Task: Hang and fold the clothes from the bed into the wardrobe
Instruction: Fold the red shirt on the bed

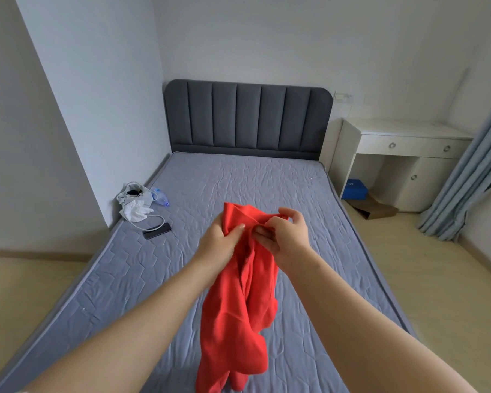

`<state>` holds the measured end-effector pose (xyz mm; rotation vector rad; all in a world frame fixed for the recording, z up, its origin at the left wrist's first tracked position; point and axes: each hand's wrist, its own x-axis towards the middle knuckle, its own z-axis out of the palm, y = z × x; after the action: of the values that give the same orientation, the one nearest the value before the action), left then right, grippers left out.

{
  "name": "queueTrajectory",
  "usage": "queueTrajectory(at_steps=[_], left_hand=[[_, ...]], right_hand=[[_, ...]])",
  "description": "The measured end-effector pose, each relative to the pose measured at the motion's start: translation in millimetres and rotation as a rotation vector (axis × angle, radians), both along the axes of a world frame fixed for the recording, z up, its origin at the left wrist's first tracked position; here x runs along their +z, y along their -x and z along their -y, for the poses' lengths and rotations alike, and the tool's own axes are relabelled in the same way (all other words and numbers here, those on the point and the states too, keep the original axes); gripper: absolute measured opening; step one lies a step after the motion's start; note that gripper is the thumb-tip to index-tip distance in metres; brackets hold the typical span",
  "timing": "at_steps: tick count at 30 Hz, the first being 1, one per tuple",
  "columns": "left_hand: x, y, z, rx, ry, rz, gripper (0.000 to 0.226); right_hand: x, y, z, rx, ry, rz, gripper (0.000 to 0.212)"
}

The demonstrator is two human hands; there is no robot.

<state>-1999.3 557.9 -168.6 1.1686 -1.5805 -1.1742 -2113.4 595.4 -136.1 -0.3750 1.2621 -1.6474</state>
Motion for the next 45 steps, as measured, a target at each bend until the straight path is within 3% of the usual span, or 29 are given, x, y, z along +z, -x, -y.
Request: queueTrajectory(at_steps=[5,9,11,15,17,19,21,23,27,30,34,39,42,45], left_hand=[[-9,-2,-7,-0.237,0.053,-0.029,0.059],[-5,-3,3,-0.005,0.05,0.103,0.043],[-4,-7,9,0.021,0.004,0.069,0.037],[7,-12,14,-0.03,-0.067,-0.02,0.035],[16,-15,16,-0.153,-0.108,-0.091,0.035],[23,-19,17,-0.26,-0.149,-0.137,0.033],[29,-25,19,-0.304,-0.158,-0.119,0.031],[32,-28,23,-0.253,-0.127,-0.054,0.033],[35,-37,31,-0.049,0.012,0.12,0.031],[33,-45,34,-0.027,0.029,0.156,0.03],[30,-47,32,-0.033,-0.023,0.114,0.029],[32,-43,31,0.04,-0.059,-0.007,0.03],[31,-45,31,0.0,-0.052,-0.001,0.03],[28,-48,30,-0.03,-0.022,0.039,0.029]], right_hand=[[-4,0,0,0.038,0.026,-0.079,0.024],[-4,4,1,0.121,0.024,-0.11,0.023],[-6,7,1,0.124,0.01,-0.193,0.027],[-22,15,1,0.087,-0.062,-0.813,0.028],[-30,20,-1,0.061,-0.055,-0.964,0.032],[-32,25,-1,-0.011,-0.059,-0.939,0.026],[-29,26,0,-0.016,-0.024,-0.797,0.027],[-23,25,1,0.011,0.052,-0.627,0.028],[-17,27,3,0.088,0.055,-0.475,0.021],[-11,29,3,0.013,0.074,-0.305,0.021],[-12,24,-2,0.157,0.008,-0.438,0.005],[-29,3,-15,0.573,0.083,-0.499,0.018],[-40,-2,-6,0.389,-0.06,-0.666,0.024],[-39,-2,2,0.233,-0.113,-0.649,0.016]])
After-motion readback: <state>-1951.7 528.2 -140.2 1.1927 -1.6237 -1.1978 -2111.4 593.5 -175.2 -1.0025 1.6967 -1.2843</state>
